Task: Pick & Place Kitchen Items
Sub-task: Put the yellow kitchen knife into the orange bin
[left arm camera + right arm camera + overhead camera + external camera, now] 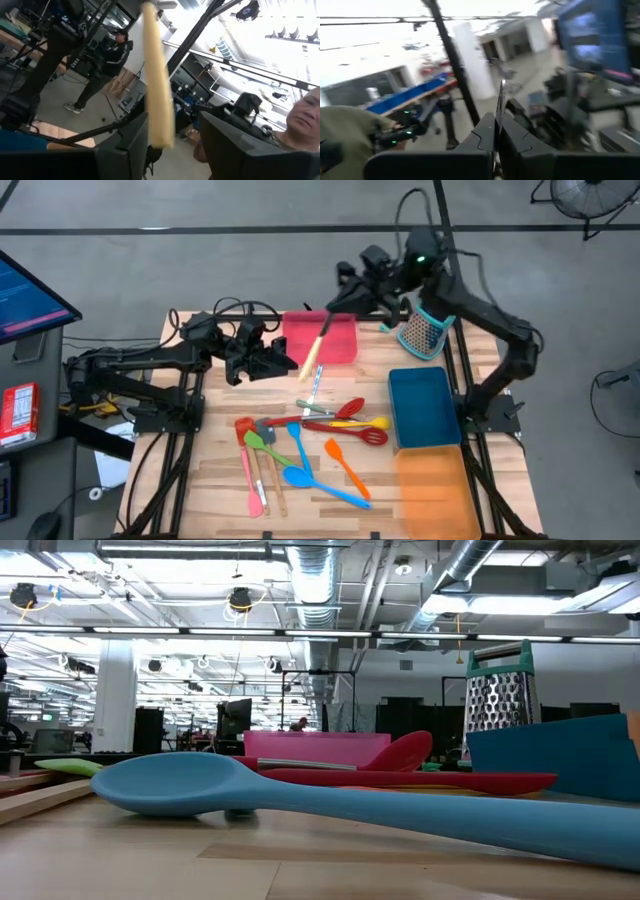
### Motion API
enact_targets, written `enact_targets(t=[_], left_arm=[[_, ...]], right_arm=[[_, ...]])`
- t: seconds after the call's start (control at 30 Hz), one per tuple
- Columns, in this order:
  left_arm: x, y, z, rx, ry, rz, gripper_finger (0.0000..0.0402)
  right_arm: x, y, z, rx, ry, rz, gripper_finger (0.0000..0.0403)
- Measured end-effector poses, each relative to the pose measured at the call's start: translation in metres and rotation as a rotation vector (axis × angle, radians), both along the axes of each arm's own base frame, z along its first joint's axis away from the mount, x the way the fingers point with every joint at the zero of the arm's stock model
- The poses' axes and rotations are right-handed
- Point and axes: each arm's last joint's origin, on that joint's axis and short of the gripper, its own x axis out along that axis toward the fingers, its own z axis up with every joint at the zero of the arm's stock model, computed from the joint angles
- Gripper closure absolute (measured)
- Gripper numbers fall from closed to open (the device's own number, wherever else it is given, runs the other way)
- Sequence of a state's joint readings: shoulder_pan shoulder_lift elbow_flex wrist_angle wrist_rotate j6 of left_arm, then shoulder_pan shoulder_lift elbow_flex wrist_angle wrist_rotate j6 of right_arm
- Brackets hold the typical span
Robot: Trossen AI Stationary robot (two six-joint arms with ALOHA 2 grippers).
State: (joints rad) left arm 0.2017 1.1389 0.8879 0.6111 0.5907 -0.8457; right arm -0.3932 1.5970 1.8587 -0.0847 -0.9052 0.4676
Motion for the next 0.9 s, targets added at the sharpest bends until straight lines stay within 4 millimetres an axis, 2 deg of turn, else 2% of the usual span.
enact_targets(t=[0.2,0.33,0.43,0.6,0.9], left_arm=[[-0.002,0.013,0.0,-0.007,0.001,0.059,0.0254],[-0.004,0.024,0.0,-0.015,0.001,0.119,0.0269],[-0.005,0.031,0.0,-0.022,-0.001,0.17,0.0277],[-0.009,0.042,0.0,-0.03,-0.004,0.233,0.0288],[-0.01,0.05,0.0,-0.049,-0.01,0.312,0.0296]], right_arm=[[-0.062,0.006,0.005,-0.05,0.218,-0.343,0.0403],[-0.1,0.02,0.007,-0.089,0.345,-0.597,0.0403],[-0.122,0.031,0.005,-0.115,0.444,-0.776,0.0403],[-0.138,0.044,0.003,-0.155,0.518,-0.994,0.0403],[-0.162,0.058,-0.003,-0.12,0.622,-1.135,0.0403]])
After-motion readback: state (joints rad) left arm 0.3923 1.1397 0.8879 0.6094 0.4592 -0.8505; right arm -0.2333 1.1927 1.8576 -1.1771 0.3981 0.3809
